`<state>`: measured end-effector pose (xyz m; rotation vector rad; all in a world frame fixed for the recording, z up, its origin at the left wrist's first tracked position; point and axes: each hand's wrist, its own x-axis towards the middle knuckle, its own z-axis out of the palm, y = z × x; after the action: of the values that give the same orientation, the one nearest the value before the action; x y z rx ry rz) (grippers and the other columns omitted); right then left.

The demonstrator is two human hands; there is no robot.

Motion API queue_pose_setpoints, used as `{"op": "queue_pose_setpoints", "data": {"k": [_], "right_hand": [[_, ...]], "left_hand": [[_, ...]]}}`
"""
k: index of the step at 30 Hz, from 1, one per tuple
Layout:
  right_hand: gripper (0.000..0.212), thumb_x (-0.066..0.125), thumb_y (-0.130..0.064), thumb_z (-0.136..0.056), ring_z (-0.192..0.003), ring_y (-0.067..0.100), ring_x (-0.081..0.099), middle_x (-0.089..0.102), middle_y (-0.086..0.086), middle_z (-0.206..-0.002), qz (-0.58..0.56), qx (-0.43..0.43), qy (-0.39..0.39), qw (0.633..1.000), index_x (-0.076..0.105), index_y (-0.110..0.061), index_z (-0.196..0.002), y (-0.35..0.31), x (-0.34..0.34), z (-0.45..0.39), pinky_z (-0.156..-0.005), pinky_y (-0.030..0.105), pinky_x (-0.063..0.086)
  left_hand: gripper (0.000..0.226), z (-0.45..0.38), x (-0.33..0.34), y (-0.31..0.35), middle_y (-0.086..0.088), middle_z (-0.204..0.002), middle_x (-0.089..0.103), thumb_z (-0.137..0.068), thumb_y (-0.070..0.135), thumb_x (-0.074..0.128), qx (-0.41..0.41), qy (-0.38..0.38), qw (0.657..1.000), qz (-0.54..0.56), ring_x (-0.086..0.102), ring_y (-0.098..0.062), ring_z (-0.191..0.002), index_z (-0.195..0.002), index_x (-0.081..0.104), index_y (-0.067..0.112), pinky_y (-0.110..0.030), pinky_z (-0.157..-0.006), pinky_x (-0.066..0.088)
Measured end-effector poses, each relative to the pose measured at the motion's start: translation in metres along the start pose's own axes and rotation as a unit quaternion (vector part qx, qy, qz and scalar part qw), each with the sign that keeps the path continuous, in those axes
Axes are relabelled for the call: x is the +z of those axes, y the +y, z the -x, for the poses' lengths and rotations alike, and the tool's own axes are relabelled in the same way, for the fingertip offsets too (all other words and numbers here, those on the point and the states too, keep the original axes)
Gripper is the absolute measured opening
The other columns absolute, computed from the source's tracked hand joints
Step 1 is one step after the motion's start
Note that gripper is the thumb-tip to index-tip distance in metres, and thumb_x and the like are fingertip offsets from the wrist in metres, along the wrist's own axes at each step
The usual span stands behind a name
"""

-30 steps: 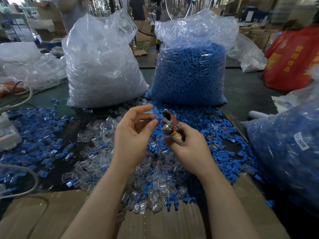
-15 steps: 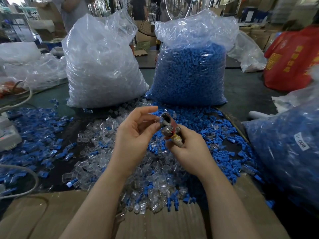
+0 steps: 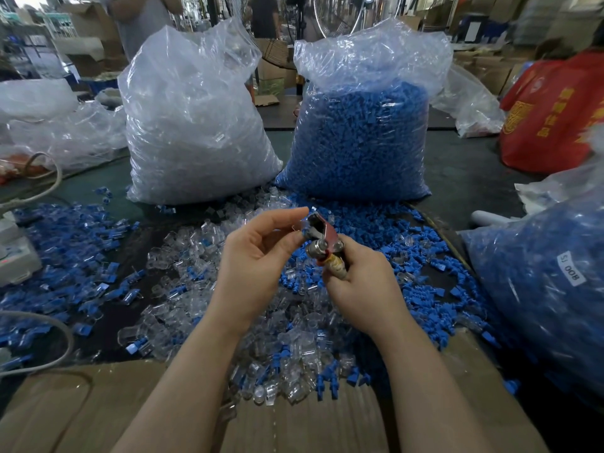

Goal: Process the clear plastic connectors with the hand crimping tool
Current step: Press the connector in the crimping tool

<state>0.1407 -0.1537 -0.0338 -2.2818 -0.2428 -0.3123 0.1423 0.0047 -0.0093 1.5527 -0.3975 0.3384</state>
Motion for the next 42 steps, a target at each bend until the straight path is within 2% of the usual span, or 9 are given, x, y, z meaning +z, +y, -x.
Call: {"op": "queue_pose_setpoints", "data": {"k": [4,12,20,25,33,42], "right_hand": [[0.019,0.056,-0.010,-0.079,-0.060,0.020,0.051,0.056,-0.006,-0.061,0.013,-0.004,0.001,1.000,0.055,-0.028,-0.082,0.0010,0.0010,0.0002,-0.054,0.041,0.045],[0.015,0.056,-0.011,-0.079,-0.060,0.019,0.052,0.057,-0.004,-0.062,0.020,-0.012,0.003,1.000,0.056,-0.024,-0.084,0.0014,0.0000,-0.0002,-0.054,0.041,0.045],[0.028,0.050,-0.020,-0.076,-0.063,0.020,0.054,0.059,-0.005,-0.068,0.014,-0.001,-0.004,1.000,0.059,-0.029,-0.102,-0.0010,-0.0020,0.0000,-0.057,0.043,0.048],[0.025,0.048,-0.022,-0.075,-0.063,0.020,0.053,0.059,-0.005,-0.066,0.013,0.005,-0.006,1.000,0.059,-0.029,-0.096,-0.0014,-0.0014,0.0009,-0.057,0.044,0.048],[0.012,0.055,-0.017,-0.082,-0.062,0.025,0.054,0.061,-0.003,-0.066,-0.002,0.018,-0.021,1.000,0.060,-0.026,-0.088,-0.0010,-0.0016,-0.0001,-0.059,0.049,0.050],[0.024,0.055,-0.017,-0.079,-0.064,0.023,0.055,0.062,-0.003,-0.069,0.005,0.013,-0.029,0.999,0.061,-0.029,-0.099,0.0003,-0.0027,0.0000,-0.059,0.045,0.049]], "left_hand": [[0.034,0.0008,-0.0001,-0.0010,0.011,-0.101,0.075,-0.087,-0.008,0.064,-0.008,0.009,1.000,-0.001,0.070,-0.004,-0.095,-0.102,0.072,0.021,-0.015,-0.083,0.053],[0.032,-0.0006,0.0012,-0.0021,0.011,-0.099,0.076,-0.086,-0.007,0.064,-0.019,0.016,1.000,0.011,0.071,-0.006,-0.097,-0.102,0.073,0.020,-0.017,-0.084,0.054],[0.029,0.0002,0.0017,-0.0010,0.008,-0.101,0.076,-0.086,-0.006,0.065,-0.025,0.025,0.999,0.009,0.071,-0.007,-0.097,-0.104,0.073,0.016,-0.017,-0.084,0.054],[0.029,0.0006,0.0008,-0.0008,0.008,-0.099,0.076,-0.085,-0.004,0.067,-0.026,0.033,0.999,0.003,0.071,-0.008,-0.096,-0.108,0.073,0.013,-0.017,-0.083,0.054],[0.027,-0.0005,-0.0015,-0.0005,0.011,-0.098,0.076,-0.085,-0.002,0.068,-0.022,0.023,0.999,-0.003,0.071,-0.006,-0.095,-0.102,0.074,0.018,-0.014,-0.082,0.053],[0.033,0.0003,0.0016,0.0013,0.016,-0.098,0.074,-0.085,-0.007,0.065,-0.010,0.023,1.000,-0.007,0.070,0.000,-0.091,-0.105,0.072,0.018,-0.013,-0.081,0.052]]}}
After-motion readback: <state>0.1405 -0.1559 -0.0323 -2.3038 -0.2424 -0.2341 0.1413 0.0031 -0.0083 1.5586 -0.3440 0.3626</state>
